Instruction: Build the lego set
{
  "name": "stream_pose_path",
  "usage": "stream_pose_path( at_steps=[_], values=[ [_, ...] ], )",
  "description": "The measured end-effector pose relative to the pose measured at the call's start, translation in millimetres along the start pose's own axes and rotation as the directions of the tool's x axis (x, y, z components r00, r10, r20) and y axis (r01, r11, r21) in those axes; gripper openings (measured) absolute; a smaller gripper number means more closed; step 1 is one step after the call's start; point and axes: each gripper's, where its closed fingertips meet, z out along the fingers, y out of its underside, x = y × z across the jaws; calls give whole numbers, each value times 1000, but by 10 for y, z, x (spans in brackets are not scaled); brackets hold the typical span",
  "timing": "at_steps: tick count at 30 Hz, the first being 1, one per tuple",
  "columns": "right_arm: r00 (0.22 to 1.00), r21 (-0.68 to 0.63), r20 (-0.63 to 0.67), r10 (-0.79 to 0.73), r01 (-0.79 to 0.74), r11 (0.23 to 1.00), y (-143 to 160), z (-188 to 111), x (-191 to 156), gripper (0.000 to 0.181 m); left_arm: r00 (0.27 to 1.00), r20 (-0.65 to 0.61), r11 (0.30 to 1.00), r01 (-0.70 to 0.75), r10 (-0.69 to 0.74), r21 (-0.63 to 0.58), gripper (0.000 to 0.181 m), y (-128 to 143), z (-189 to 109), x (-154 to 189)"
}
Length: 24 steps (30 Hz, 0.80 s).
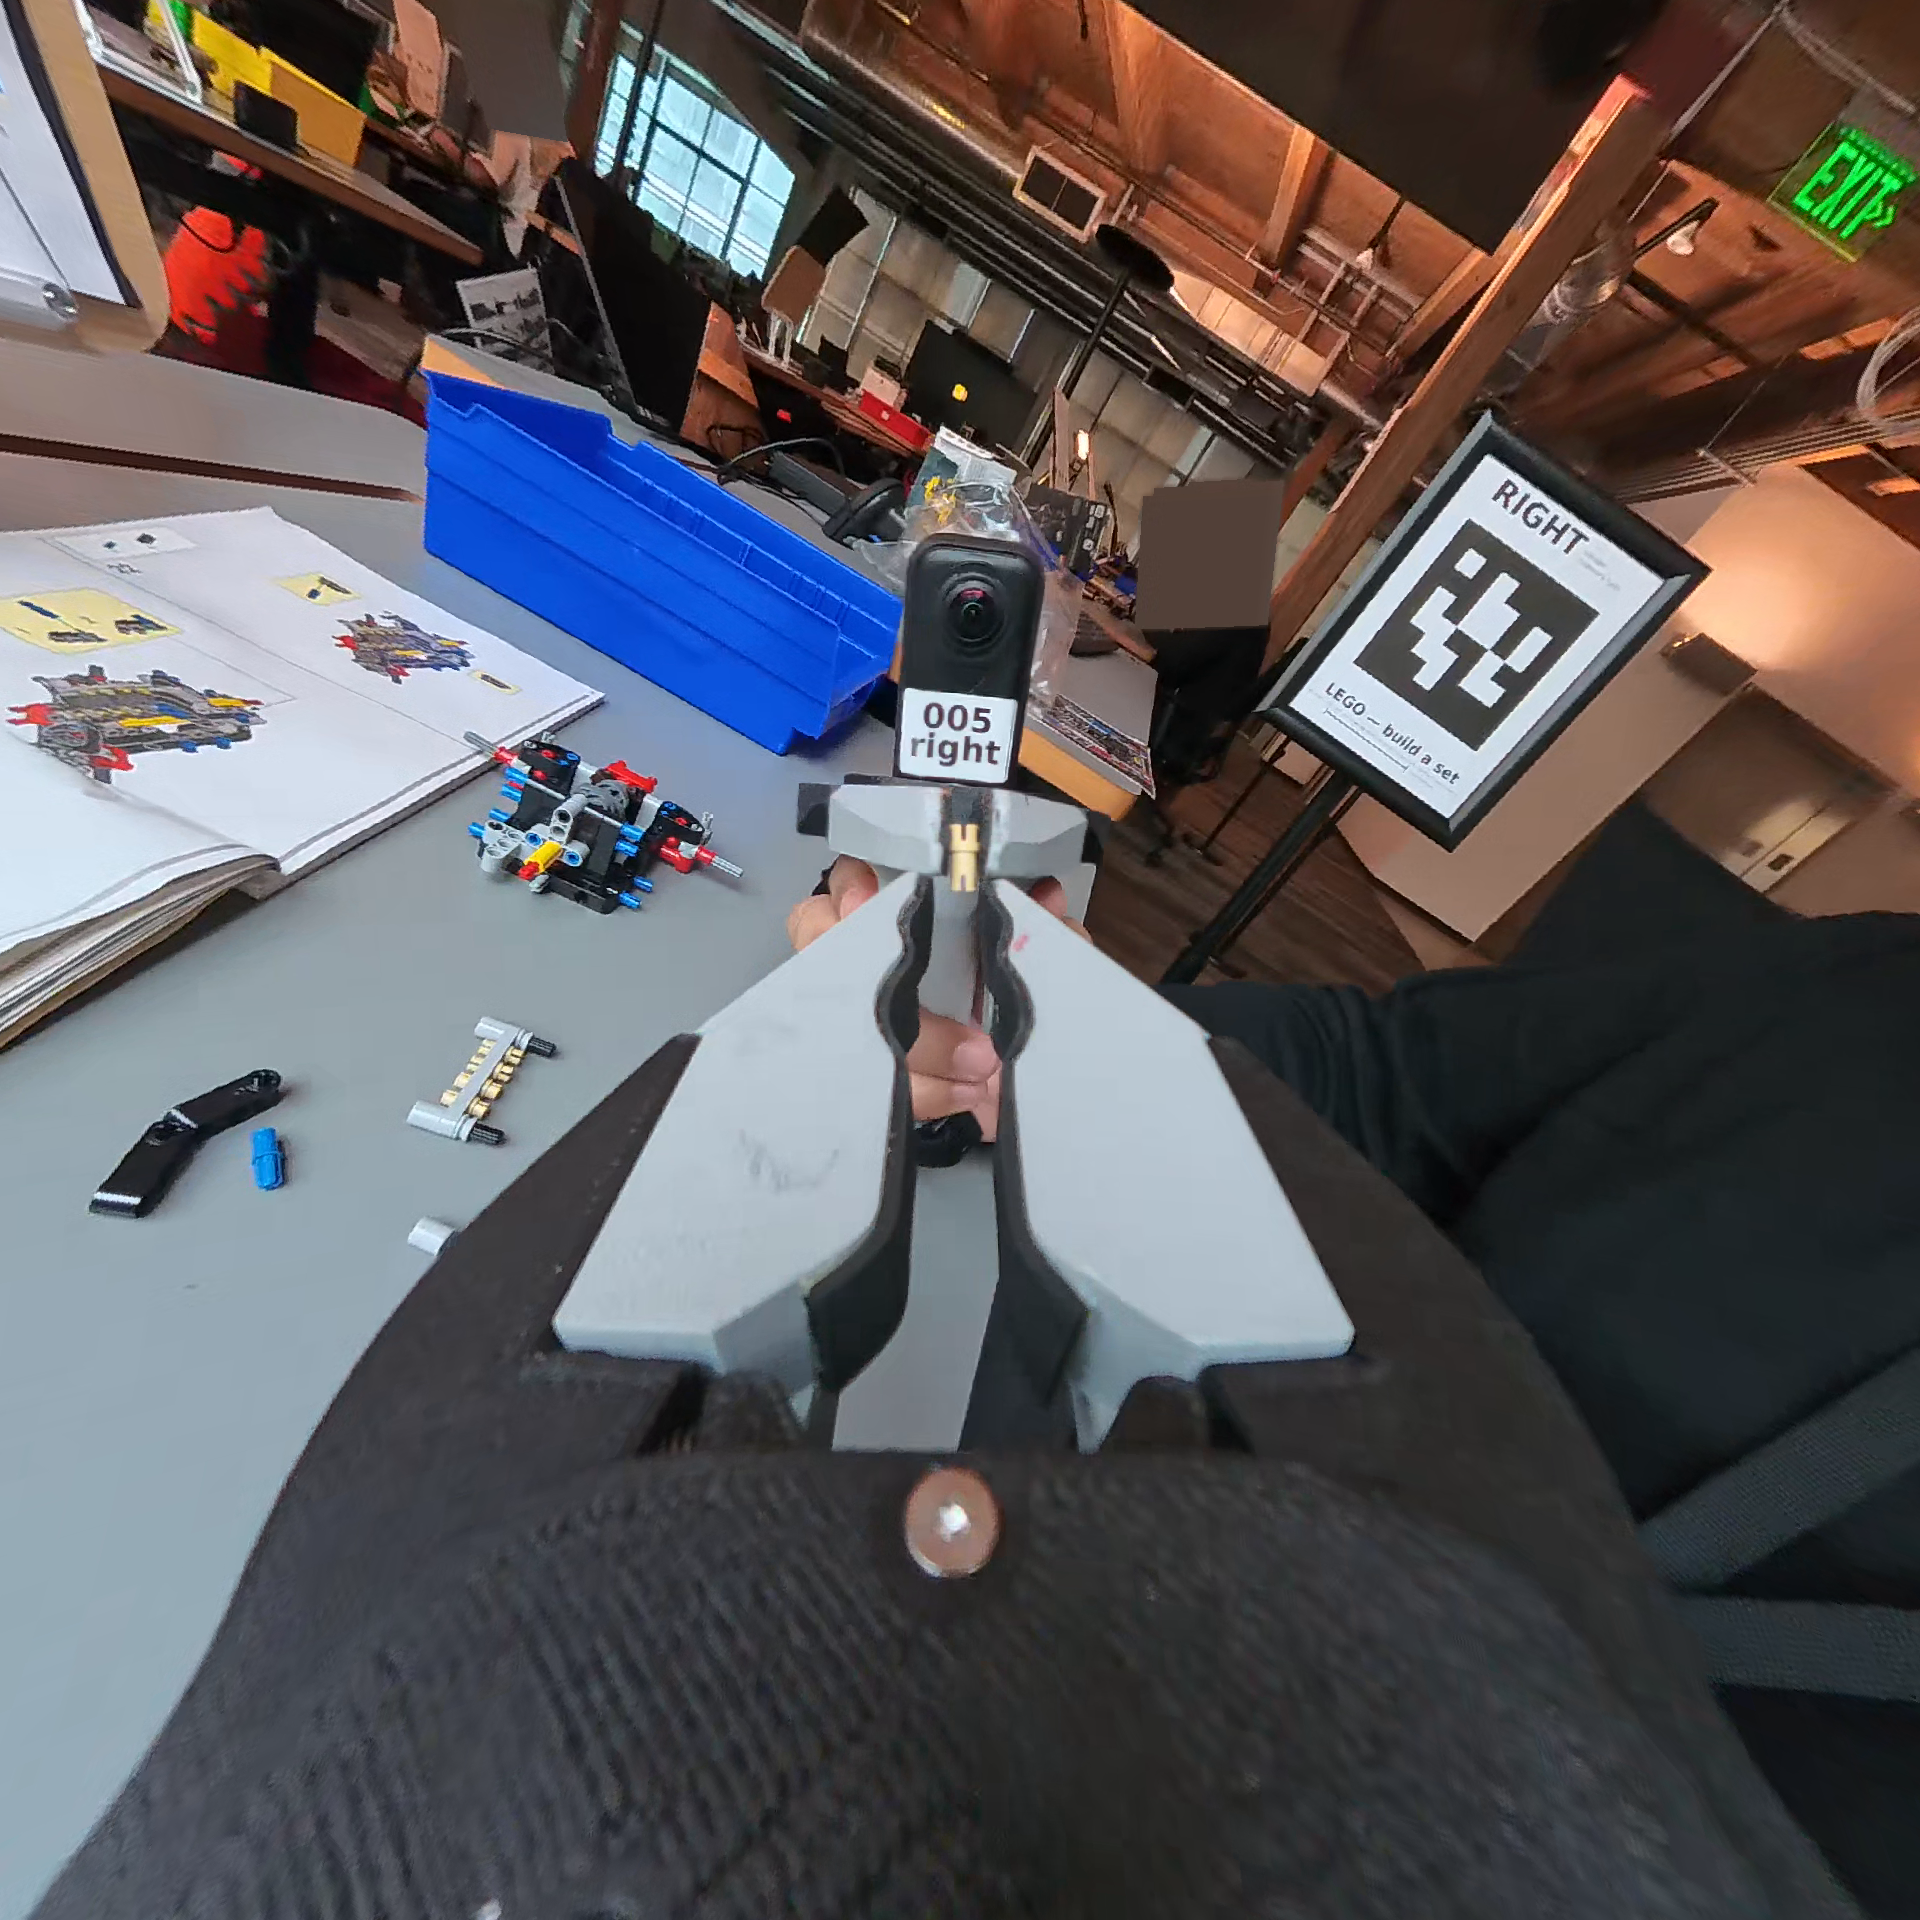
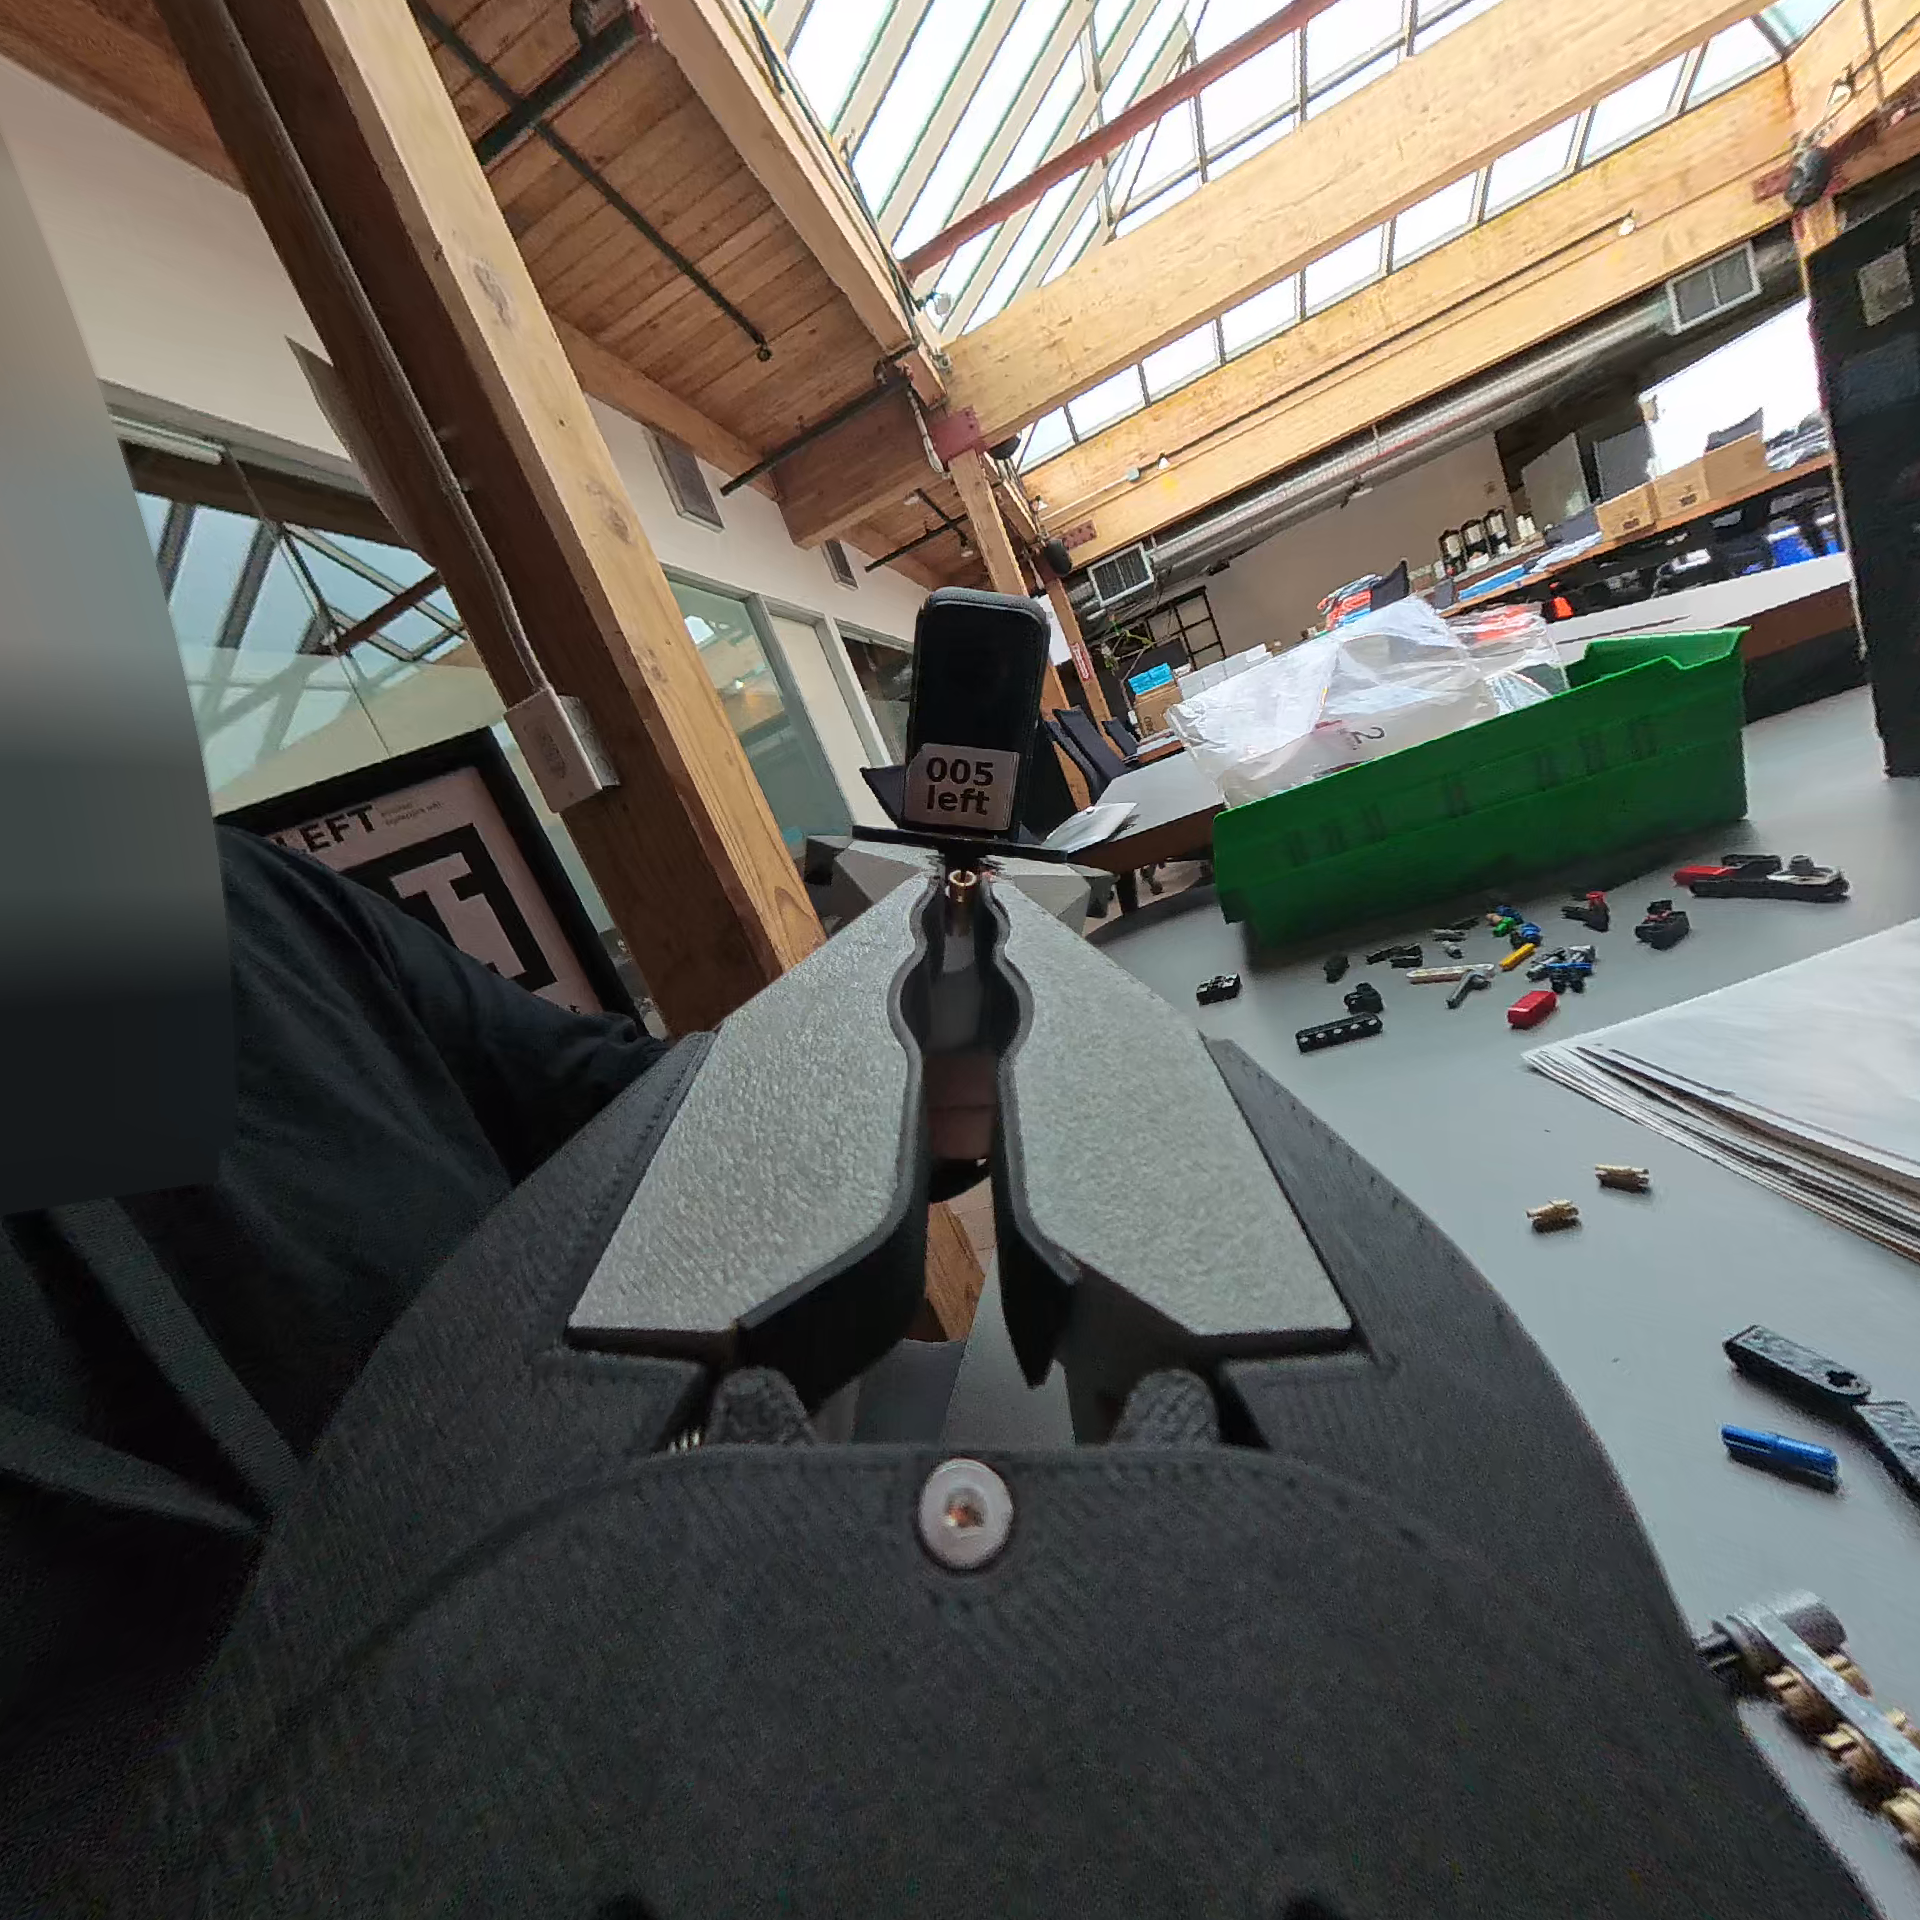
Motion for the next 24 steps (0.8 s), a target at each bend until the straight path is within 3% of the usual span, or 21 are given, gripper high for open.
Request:
stream_pose_path(
  at_steps=[7,11,19,24],
  values=[
    [993,-11,-10,-116,116,993,-9,11,-55,1,998,-43,999,38,-37,7,1,-3,5,66],
    [992,-95,-29,-126,122,988,58,-12,-6,2,1000,-9,998,2,-3,-60,1,65,-6,15],
    [965,-320,-77,-249,213,923,191,-102,98,2,932,158,918,-274,327,-287,2,204,-54,-153],
    [960,-333,-64,-272,237,913,152,-149,71,2,893,167,876,-345,417,-338,1,234,-41,-142]
  ],
)
